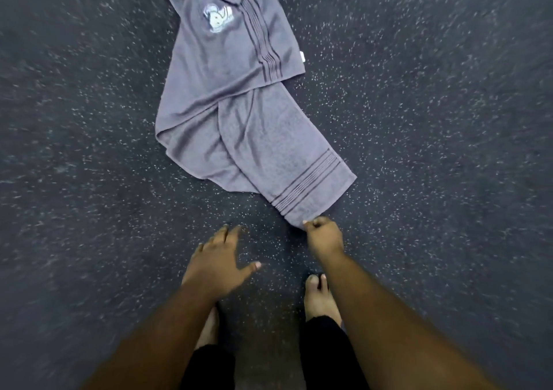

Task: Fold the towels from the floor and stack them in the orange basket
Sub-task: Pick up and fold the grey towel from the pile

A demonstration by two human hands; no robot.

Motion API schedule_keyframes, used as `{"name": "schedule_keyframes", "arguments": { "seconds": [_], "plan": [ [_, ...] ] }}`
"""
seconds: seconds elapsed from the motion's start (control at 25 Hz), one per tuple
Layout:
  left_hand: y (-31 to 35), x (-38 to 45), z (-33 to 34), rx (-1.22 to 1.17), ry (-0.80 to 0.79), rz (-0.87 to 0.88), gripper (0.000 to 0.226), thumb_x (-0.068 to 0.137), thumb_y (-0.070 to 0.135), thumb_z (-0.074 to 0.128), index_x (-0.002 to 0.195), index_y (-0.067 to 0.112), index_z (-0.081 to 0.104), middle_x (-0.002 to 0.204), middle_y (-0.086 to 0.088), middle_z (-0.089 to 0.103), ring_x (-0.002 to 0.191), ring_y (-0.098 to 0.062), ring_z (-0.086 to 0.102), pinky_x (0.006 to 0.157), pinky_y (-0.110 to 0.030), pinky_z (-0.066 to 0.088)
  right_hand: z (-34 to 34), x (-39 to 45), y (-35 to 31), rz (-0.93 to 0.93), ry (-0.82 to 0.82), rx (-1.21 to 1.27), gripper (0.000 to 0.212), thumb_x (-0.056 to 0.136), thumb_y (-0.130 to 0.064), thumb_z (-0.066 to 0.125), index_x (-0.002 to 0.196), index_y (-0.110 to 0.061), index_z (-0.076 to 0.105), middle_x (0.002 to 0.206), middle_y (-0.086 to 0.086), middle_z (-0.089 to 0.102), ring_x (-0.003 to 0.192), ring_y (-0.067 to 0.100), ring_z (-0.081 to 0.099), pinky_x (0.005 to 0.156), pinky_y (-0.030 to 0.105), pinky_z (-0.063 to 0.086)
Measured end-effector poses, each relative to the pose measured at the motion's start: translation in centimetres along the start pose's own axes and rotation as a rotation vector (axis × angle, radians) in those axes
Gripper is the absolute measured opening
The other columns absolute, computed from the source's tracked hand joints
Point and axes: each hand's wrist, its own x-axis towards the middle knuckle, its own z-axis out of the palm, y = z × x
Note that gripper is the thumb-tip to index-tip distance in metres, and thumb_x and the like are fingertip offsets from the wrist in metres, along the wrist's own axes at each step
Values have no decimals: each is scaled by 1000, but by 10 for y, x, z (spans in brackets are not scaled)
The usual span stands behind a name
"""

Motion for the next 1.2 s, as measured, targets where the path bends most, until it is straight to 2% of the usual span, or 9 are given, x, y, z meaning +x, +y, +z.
{"name": "schedule_keyframes", "arguments": {
  "seconds": [0.12,0.28,0.52,0.6,0.68,0.8,0.92,1.08,1.2],
  "plan": [
    [10,-38,-36,28,7,25,101,89,76,50,163,24,4,171,-6,9,155,-28,19,125,-47,22,-23,-47,-18,7,23,76,33,97,-28,63,68,-16,52,67,-1,57,73,24,57,66,29,36],
    [48,-141,-109,73,16,72,100,90,73,51,163,23,4,171,-6,7,154,-29,20,124,-44,22,-87,-174,-45,-71,19,133,36,98,-22,61,64,-20,47,61,-5,51,58,15,48,54,30,36],
    [116,-354,-204,264,76,308,101,86,75,54,162,22,14,169,-9,16,153,-28,24,122,-47,27,-210,-430,-32,-105,137,269,25,95,-26,61,73,-16,54,69,3,59,64,23,56,55,33,39],
    [133,-423,-219,373,67,407,103,84,76,54,162,22,14,169,-9,16,153,-28,24,122,-48,27,-239,-520,-4,-96,225,347,20,95,-27,60,77,-18,56,77,3,63,73,24,60,59,33,39],
    [152,-486,-221,487,55,489,104,84,77,52,162,22,12,170,-8,14,153,-28,24,122,-48,27,-255,-599,35,-68,339,467,26,96,-26,59,73,-18,50,74,2,59,70,22,56,60,32,36],
    [193,-560,-194,635,36,651,103,85,77,52,163,23,13,170,-6,16,153,-27,24,121,-48,28,-268,-688,113,32,473,607,32,97,-28,57,70,-17,44,65,0,49,58,17,45,52,32,31],
    [251,-619,-141,800,6,837,105,83,78,54,163,24,12,171,-5,11,155,-25,21,123,-47,24,-282,-751,205,121,605,698,32,98,-32,57,71,-19,46,65,1,50,62,20,47,55,33,33],
    [335,-702,-30,1012,4,1041,105,84,78,52,163,25,9,171,-4,8,155,-24,19,124,-46,23,-288,-823,354,213,811,826,32,95,-30,58,66,-23,46,66,-3,50,71,23,52,62,33,37],
    [385,-762,63,1098,-9,1146,106,83,79,52,163,26,9,171,-4,9,155,-24,20,124,-46,23,-284,-873,461,285,882,865,26,94,-29,58,70,-20,51,76,1,58,77,24,57,63,34,41]
  ]
}}
